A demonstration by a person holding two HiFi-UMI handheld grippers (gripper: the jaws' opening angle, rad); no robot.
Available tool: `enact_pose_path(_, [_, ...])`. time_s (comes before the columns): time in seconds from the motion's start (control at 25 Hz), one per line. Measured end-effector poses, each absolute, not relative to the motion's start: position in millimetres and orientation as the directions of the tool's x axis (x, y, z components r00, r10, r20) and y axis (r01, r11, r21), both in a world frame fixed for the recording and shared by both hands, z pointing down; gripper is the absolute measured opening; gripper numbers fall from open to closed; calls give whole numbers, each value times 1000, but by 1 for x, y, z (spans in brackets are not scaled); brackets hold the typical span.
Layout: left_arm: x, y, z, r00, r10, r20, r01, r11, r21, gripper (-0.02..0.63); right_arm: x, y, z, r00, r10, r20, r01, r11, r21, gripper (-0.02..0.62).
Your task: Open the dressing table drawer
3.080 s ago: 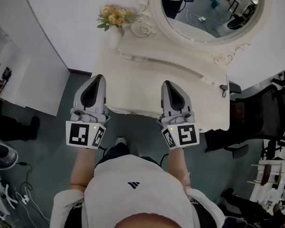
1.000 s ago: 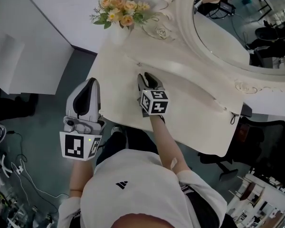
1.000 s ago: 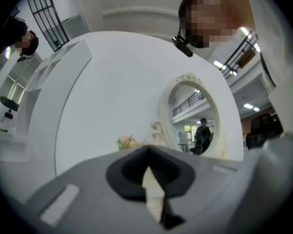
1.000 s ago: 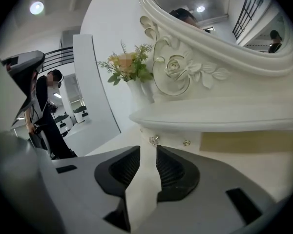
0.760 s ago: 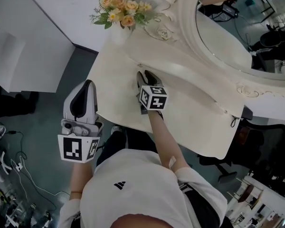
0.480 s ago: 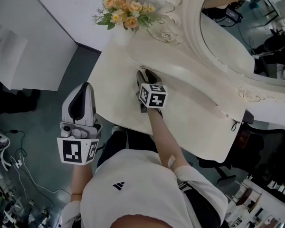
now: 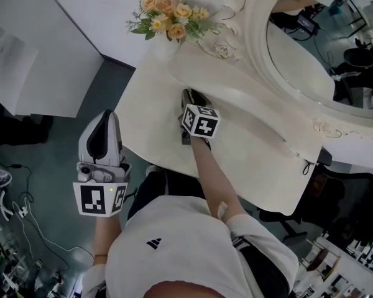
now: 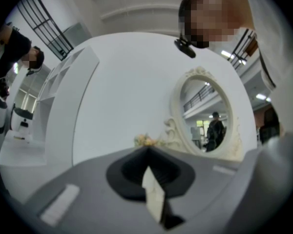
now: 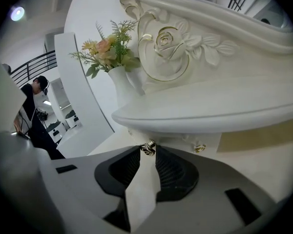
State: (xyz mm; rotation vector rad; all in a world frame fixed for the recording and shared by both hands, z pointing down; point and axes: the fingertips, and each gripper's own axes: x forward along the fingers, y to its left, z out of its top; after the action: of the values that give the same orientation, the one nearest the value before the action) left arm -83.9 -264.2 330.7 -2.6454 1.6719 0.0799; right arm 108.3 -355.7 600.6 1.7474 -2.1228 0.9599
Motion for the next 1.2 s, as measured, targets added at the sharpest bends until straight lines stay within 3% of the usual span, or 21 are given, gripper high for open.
enact_pose_path(1.2, [-98, -245, 326, 482, -873, -71, -874, -484, 27, 8, 82, -312, 603, -261, -763, 591, -943, 69, -327, 77])
